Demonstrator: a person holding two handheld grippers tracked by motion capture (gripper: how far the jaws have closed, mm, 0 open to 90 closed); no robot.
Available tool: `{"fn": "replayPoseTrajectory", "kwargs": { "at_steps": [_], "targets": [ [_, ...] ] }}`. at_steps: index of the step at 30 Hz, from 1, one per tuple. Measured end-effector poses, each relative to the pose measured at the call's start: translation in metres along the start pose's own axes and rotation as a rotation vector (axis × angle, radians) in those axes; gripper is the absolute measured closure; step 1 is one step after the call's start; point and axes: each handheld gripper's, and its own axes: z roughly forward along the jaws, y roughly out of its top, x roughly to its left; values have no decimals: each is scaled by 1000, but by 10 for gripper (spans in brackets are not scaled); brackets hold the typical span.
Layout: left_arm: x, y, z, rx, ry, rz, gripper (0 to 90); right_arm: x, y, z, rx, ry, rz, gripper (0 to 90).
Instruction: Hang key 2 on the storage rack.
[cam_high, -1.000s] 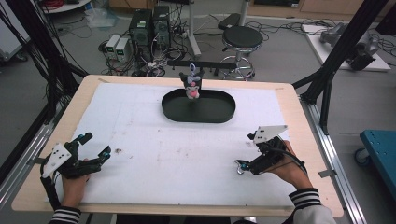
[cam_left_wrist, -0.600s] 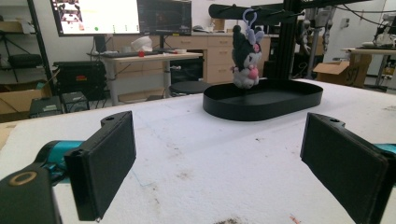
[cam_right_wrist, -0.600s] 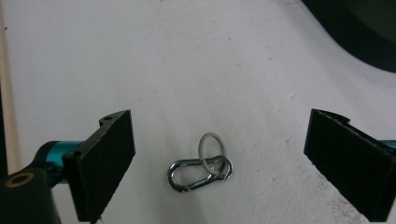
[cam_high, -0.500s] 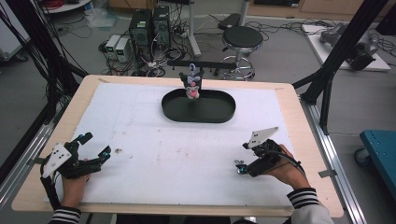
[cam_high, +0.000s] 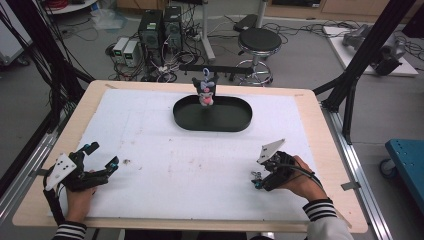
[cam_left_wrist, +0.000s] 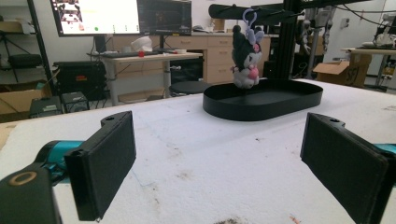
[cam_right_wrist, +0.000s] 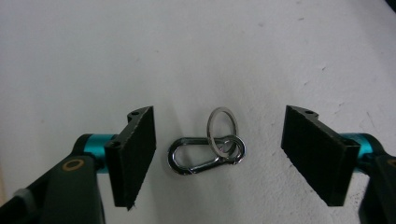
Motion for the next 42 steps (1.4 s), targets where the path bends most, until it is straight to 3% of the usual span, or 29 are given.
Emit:
{"fn": "replayPoseTrajectory", "kwargs": {
  "at_steps": [10,21,31,42],
  "targets": [
    [0,0,0,0,-1,1,107,-1,1,6,53,8,-31,453],
    [0,0,0,1,-1,3,107,-1,1,9,73,-33,-40,628],
    [0,0,0,1,0,3,107,0,2,10,91,-35,-65,685],
    [0,0,0,1,-1,4,108,-2,2,9,83,-48,-50,728]
  ]
}}
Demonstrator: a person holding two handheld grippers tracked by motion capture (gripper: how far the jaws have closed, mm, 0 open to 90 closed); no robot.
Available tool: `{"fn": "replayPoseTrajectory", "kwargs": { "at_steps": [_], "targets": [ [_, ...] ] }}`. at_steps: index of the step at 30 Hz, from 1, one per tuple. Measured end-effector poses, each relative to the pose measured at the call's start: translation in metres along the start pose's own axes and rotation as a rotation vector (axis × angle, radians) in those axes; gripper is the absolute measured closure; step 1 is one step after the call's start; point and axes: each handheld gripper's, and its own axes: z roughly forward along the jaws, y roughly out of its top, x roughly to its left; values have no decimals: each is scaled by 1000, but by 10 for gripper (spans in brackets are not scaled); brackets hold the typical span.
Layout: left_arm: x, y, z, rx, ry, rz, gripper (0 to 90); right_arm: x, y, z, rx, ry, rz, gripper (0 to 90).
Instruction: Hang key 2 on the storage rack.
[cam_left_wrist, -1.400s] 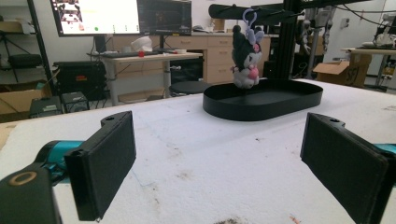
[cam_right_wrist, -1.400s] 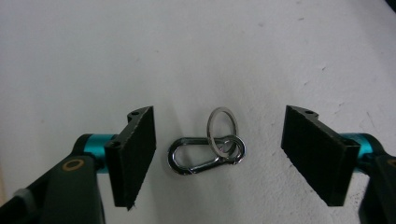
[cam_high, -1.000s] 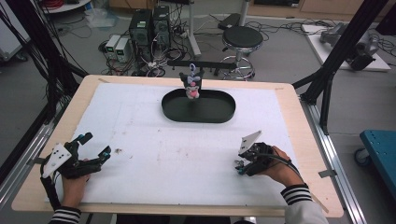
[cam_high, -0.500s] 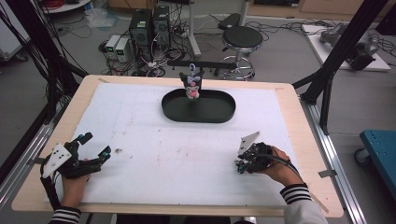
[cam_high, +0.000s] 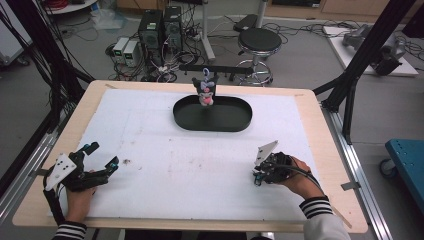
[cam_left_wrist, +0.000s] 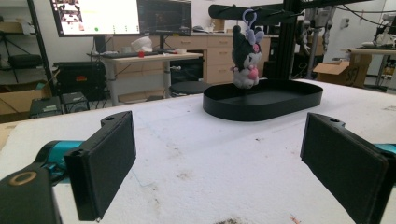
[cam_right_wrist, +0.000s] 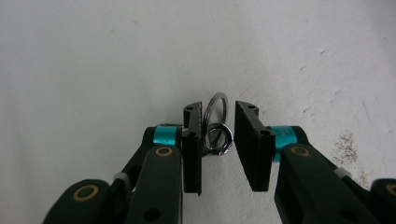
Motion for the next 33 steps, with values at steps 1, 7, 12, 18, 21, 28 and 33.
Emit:
{"fn": "replayPoseTrajectory", "kwargs": {
  "at_steps": [1,7,12,18,21,28,33],
  "targets": [
    [0,0,0,0,0,-1,107,0,0,0,-4,-3,0,736],
    [0,0,0,0,0,0,107,-2,-1,-1,-4,-8,6,781],
    [0,0,0,-1,1,-1,108,-2,-1,-2,-15,-8,16,789],
    [0,0,0,-1,0,-2,108,-3,-1,-3,-16,-6,25,820],
    [0,0,0,-2,1,0,107,-3,-1,-3,-17,-4,26,832],
    [0,0,0,-1,0,-2,107,-5,-1,-3,-17,1,51,871],
    [0,0,0,-1,0,-2,107,-5,-1,-3,-17,9,55,873]
  ]
}}
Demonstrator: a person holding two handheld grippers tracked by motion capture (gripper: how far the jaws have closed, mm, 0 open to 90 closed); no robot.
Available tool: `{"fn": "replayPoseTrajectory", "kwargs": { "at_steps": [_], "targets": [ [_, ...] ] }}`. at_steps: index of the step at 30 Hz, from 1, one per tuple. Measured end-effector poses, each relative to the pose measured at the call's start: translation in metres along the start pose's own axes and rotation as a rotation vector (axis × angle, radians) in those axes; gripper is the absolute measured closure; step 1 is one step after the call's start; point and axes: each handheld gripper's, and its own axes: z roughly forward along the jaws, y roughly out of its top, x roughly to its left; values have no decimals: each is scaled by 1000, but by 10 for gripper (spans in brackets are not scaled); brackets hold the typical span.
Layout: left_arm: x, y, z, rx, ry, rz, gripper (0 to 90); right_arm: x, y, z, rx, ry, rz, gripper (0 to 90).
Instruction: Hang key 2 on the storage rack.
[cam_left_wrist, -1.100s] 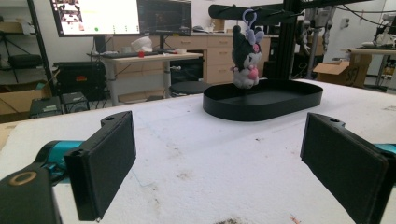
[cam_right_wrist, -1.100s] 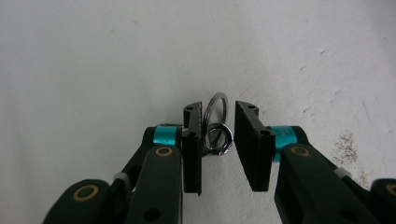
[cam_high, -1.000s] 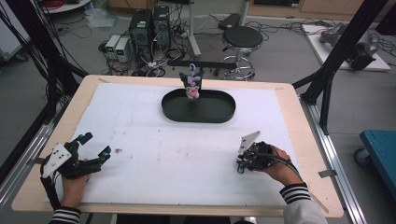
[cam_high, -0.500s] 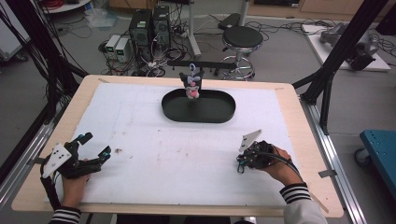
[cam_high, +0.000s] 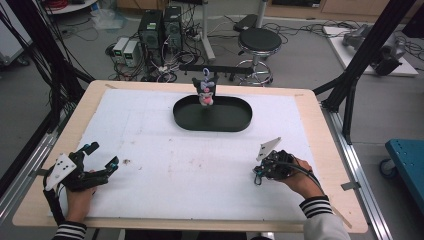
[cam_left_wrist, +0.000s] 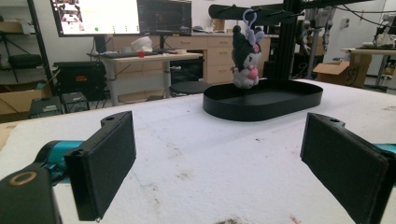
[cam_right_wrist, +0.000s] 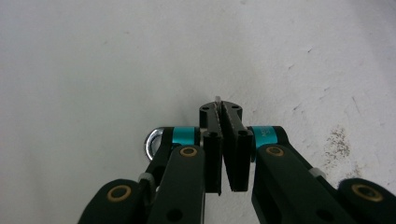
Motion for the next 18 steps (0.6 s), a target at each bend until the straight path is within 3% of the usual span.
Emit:
{"fn": "replayPoseTrajectory", "kwargs": {
  "at_steps": [10,18],
  "targets": [
    [0,0,0,0,1,2,107,0,2,-3,-25,4,-7,885],
    [0,0,0,-1,2,1,108,-3,1,-14,-127,15,49,885]
  ]
}}
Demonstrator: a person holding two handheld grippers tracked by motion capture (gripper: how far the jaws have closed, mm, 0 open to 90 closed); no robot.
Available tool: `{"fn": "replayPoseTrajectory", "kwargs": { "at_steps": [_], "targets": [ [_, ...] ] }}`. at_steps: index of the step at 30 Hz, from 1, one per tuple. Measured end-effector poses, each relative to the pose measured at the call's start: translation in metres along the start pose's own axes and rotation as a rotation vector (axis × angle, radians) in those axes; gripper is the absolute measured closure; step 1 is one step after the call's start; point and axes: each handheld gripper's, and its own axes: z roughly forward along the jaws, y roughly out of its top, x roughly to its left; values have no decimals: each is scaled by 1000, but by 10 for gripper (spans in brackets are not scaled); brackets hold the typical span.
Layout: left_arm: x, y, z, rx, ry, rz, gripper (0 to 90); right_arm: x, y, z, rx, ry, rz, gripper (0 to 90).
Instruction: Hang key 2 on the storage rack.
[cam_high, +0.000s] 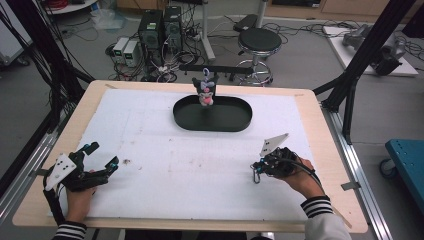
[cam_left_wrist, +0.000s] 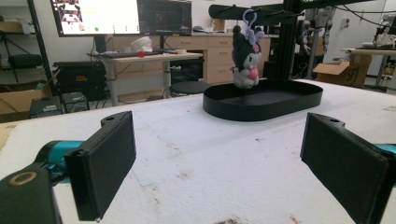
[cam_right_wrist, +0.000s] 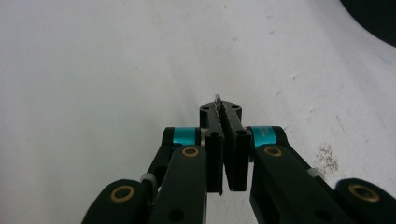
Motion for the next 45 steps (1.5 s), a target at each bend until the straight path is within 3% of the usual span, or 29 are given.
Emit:
{"fn": "replayPoseTrajectory", "kwargs": {
  "at_steps": [14,19,28,39,45],
  "targets": [
    [1,0,0,4,1,-7,108,-7,16,-34,-197,-23,16,885],
    [1,0,0,7,0,-4,107,-18,28,-53,-297,-31,50,885],
    [1,0,1,7,1,-7,108,-41,55,-82,-422,-51,77,884],
    [1,0,1,9,2,-6,107,-64,89,-103,-481,-76,76,884],
    [0,0,0,6,1,-2,108,-79,102,-107,-498,-79,106,884]
  ]
}}
